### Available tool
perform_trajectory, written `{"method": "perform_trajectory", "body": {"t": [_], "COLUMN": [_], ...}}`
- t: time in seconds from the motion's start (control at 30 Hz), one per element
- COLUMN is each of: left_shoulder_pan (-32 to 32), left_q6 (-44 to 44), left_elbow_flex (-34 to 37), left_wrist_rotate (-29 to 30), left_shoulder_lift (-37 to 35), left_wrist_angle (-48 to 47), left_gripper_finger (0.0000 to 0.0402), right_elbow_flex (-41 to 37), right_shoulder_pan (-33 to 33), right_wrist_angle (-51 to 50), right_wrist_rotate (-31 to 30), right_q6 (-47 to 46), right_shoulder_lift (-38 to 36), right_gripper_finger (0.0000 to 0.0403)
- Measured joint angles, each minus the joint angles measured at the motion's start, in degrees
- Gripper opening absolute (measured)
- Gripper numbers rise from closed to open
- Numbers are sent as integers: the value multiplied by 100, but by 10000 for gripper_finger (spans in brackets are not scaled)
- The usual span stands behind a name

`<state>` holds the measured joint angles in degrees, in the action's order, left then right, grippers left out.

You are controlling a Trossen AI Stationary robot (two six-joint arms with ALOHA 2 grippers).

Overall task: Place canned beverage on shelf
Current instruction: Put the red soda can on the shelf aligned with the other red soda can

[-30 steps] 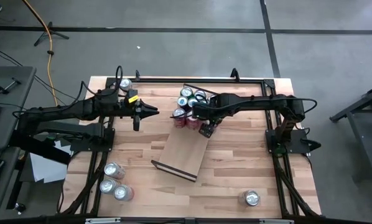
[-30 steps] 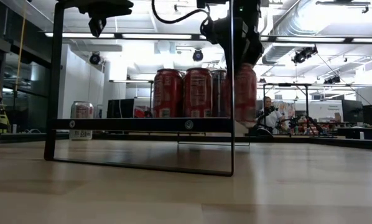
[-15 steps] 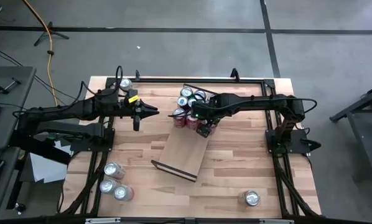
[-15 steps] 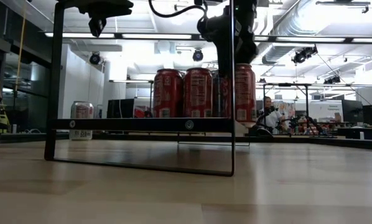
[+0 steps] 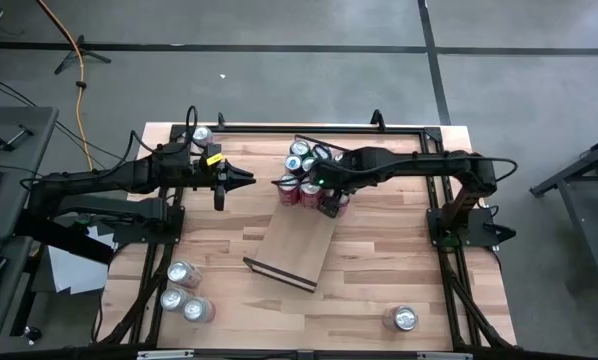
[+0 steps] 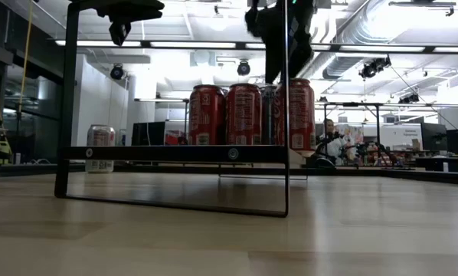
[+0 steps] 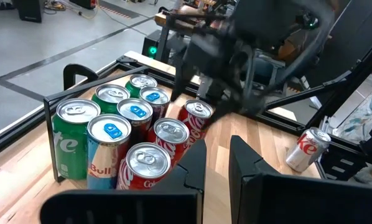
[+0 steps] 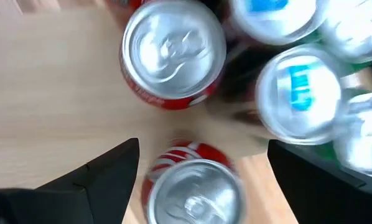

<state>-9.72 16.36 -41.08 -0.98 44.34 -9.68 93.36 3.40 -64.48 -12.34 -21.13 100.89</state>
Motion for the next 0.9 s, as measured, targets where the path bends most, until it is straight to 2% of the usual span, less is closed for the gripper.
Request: {"method": "perform_trajectory", "body": {"t": [0.27, 0.37, 0.47, 0.63, 0.83, 0.9], "left_shoulder_pan": [0, 0, 0, 0, -1, -1], "left_q6": [-151, -226, -437, -463, -459, -446], "left_elbow_flex": [0, 0, 0, 0, 0, 0], "left_wrist_rotate": [6, 7, 11, 21, 141, 173], "left_shoulder_lift": [2, 2, 0, 0, 0, 0], "left_wrist_angle": [87, 287, 437, 537, 574, 633], "left_gripper_finger": [0, 0, 0, 0, 0, 0], "right_elbow_flex": [1, -76, -616, -2408, -4348, -4751], "right_shoulder_pan": [0, -33, -166, -556, -774, -754], "right_wrist_angle": [-151, -481, -624, -25, 2279, 3035], "right_wrist_rotate": [-488, -626, -703, -603, -459, -519], "right_q6": [166, 24, -161, -1225, -2595, -2866], "right_shoulder_lift": [-1082, -1471, -1969, -2989, -3706, -3694], "right_gripper_finger": [337, 323, 296, 205, 26, 15]}}
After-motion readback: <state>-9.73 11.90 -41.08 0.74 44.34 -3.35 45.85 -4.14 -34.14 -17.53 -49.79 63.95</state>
